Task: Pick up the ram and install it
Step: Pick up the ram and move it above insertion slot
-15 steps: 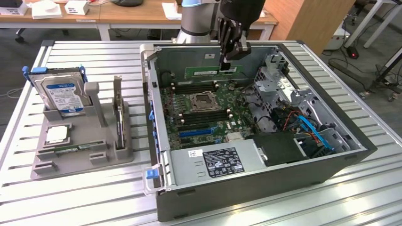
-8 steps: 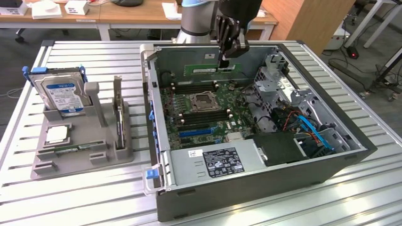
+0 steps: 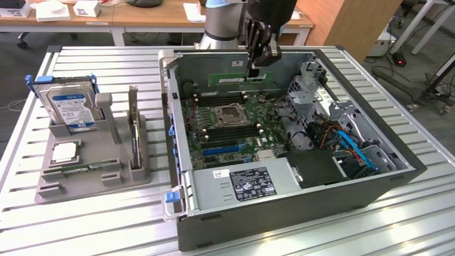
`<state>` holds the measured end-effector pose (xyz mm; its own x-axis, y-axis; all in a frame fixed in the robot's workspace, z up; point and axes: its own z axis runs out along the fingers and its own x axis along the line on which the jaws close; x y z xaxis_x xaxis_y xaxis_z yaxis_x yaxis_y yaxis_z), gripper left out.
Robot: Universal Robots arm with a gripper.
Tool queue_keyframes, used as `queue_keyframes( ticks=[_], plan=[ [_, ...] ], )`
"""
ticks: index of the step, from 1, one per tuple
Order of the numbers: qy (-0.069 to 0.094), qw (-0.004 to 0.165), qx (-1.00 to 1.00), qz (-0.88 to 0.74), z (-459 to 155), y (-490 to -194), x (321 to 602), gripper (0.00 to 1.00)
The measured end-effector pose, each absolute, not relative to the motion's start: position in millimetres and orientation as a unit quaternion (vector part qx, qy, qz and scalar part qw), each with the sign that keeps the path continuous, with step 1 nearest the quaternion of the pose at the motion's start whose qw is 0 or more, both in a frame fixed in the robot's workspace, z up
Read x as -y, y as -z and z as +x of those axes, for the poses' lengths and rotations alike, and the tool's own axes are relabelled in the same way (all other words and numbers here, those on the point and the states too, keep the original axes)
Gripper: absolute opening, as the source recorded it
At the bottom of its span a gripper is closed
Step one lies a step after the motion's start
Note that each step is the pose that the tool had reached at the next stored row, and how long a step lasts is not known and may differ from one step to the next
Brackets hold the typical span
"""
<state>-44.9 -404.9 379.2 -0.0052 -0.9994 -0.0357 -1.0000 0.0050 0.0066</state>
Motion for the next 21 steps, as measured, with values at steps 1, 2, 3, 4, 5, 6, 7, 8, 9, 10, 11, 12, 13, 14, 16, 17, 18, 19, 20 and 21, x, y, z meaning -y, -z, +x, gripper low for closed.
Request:
queue_keyframes(
  ticks=[1, 2, 3, 4, 5, 6, 7, 8, 9, 10, 11, 12, 13, 14, 16, 17, 18, 19, 20, 21],
  plan=[
    [-0.015, 0.010, -0.709, -0.705, -44.8, -379.1, 404.9, 0.11],
    [-0.015, 0.010, -0.709, -0.705, -44.8, -379.2, 404.9, 0.11],
    [-0.015, 0.010, -0.709, -0.705, -44.9, -379.2, 404.9, 0.11],
    [-0.015, 0.010, -0.709, -0.705, -44.9, -379.2, 404.9, 0.11],
    [-0.015, 0.010, -0.709, -0.705, -44.9, -379.2, 404.9, 0.11],
    [-0.015, 0.010, -0.709, -0.705, -44.8, -379.1, 405.0, 0.11],
    [-0.015, 0.010, -0.711, -0.703, -44.8, -378.9, 405.3, 0.11],
    [-0.015, 0.010, -0.712, -0.702, -44.8, -378.8, 405.5, 0.11],
    [-0.015, 0.010, -0.713, -0.701, -44.8, -378.8, 405.6, 0.11],
    [-0.015, 0.010, -0.715, -0.699, -44.9, -378.7, 405.6, 0.11],
    [-0.015, 0.010, -0.716, -0.698, -44.9, -378.7, 405.7, 0.11],
    [-0.015, 0.010, -0.716, -0.698, -44.8, -378.7, 405.8, 0.11],
    [-0.015, 0.010, -0.716, -0.698, -44.8, -378.7, 405.8, 0.11],
    [-0.015, 0.010, -0.716, -0.698, -44.8, -378.7, 405.8, 0.11],
    [-0.015, 0.010, -0.717, -0.697, -44.0, -378.6, 405.9, 0.11],
    [-0.016, 0.009, -0.717, -0.697, -43.5, -378.5, 405.8, 0.11],
    [-0.017, 0.008, -0.717, -0.697, -42.9, -378.4, 405.8, 0.11],
    [-0.017, 0.008, -0.718, -0.696, -42.3, -378.5, 405.8, 0.11],
    [-0.018, 0.007, -0.718, -0.696, -41.6, -378.5, 405.8, 0.11],
    [-0.019, 0.006, -0.718, -0.696, -40.9, -378.5, 405.8, 0.11]
  ],
)
